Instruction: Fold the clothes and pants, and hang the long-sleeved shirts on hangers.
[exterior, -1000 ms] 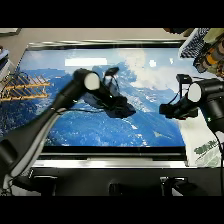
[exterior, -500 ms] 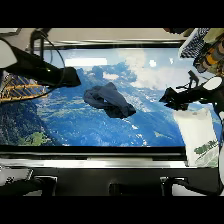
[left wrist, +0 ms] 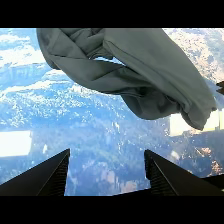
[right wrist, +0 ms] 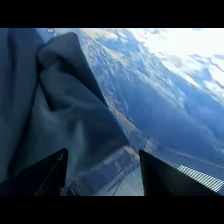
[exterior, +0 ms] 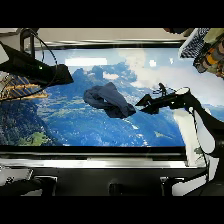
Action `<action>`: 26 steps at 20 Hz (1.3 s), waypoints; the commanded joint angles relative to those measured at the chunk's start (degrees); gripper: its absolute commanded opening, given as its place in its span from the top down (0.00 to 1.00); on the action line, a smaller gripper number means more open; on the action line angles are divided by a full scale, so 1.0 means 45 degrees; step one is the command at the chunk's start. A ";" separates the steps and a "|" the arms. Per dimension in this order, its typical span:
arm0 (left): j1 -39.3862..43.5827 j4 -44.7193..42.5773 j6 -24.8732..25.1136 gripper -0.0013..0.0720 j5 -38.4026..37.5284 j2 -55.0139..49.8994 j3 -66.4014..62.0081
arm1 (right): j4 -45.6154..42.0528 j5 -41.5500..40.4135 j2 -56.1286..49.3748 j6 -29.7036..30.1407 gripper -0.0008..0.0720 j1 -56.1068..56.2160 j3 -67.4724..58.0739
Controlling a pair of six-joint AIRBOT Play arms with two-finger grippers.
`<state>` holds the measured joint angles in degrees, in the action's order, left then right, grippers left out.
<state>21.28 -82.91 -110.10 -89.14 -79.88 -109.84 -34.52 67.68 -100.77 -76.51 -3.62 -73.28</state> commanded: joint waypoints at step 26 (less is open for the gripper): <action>-0.2739 0.9073 0.3847 0.02 1.0171 -0.4823 0.7490 | -0.1690 0.0126 0.0675 -0.1962 0.94 0.1083 -0.0010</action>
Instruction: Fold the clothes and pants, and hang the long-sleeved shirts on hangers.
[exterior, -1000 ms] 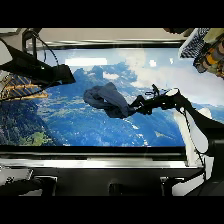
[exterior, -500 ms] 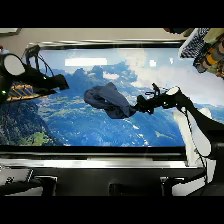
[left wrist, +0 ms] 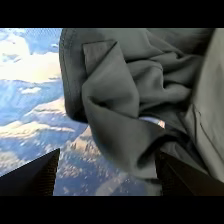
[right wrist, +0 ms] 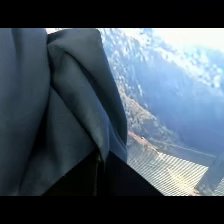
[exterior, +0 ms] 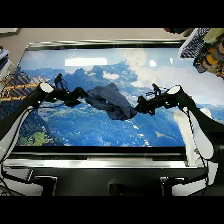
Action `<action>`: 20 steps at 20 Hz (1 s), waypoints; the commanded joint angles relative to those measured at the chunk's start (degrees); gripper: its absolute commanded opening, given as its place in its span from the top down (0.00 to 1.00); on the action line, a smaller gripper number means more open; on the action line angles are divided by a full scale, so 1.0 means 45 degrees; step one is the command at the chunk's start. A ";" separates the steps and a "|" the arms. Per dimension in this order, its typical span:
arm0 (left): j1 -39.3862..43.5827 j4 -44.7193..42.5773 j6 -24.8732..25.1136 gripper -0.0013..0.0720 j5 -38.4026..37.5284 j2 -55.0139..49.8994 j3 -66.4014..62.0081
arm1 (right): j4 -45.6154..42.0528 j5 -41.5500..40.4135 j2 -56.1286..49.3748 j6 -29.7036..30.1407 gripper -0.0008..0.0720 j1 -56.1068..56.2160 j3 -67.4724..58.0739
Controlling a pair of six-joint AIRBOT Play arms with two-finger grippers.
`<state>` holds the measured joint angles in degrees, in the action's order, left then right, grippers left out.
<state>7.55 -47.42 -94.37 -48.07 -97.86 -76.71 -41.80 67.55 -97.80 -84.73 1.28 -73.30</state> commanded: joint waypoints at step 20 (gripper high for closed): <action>-0.0413 0.2166 0.0699 0.96 -0.1112 0.4216 -0.3381 | -0.1749 -0.3628 0.6815 0.1141 0.95 -0.0015 -0.1749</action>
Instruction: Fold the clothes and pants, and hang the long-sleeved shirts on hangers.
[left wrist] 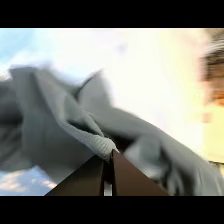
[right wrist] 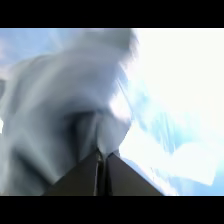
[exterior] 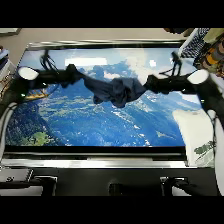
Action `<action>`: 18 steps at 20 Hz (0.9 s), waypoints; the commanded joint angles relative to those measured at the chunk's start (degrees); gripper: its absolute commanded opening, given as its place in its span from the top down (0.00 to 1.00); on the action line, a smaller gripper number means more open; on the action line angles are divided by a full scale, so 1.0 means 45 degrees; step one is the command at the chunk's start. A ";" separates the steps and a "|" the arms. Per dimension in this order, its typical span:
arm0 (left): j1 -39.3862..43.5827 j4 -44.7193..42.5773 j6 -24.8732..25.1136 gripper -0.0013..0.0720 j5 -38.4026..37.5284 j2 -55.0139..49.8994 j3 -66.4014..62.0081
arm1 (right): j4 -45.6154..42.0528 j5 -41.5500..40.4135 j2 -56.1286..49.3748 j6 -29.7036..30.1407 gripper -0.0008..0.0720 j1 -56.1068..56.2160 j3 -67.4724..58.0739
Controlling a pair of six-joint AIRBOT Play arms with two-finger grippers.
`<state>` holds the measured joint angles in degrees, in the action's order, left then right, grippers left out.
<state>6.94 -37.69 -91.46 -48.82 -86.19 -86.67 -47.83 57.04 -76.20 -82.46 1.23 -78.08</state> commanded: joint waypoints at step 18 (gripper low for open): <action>-0.0277 -0.3254 -0.1831 0.96 -0.3011 0.6785 -0.1399 | -0.1778 -0.0515 0.4639 -0.2555 0.95 0.0010 -0.1831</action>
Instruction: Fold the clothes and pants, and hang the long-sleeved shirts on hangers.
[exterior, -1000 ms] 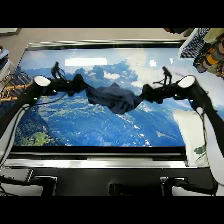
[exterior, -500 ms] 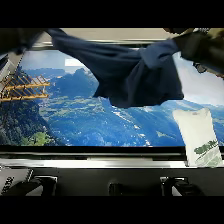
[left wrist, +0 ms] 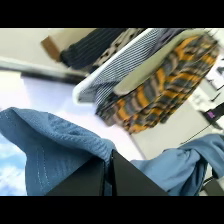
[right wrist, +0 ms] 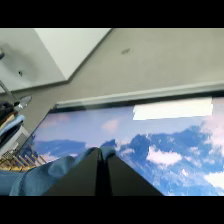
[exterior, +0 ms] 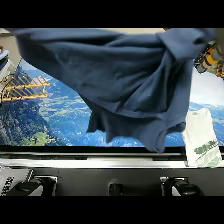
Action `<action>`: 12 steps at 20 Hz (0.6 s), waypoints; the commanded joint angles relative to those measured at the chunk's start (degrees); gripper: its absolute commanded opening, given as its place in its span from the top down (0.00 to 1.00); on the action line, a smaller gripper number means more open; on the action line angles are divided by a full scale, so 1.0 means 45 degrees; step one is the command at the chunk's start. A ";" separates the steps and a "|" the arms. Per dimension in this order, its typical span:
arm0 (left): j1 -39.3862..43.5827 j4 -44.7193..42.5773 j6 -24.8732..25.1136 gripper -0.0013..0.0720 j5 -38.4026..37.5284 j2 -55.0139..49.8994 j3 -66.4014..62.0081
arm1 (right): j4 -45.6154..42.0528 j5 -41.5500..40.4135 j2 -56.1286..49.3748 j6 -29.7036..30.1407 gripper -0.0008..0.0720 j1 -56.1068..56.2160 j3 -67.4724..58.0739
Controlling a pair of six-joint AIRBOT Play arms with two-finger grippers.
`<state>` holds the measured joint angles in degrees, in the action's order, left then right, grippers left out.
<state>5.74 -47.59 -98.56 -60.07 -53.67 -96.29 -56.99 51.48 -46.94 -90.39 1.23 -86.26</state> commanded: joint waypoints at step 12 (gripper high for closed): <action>0.0015 -0.1044 -0.0214 0.96 -0.0413 -0.7344 0.4959 | 0.2676 -0.0155 -1.2968 -0.2361 0.86 0.1617 -0.0015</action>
<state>5.76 -52.66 -99.46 -61.80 -79.81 -75.75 -49.08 52.47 -97.58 -98.10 7.46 -86.26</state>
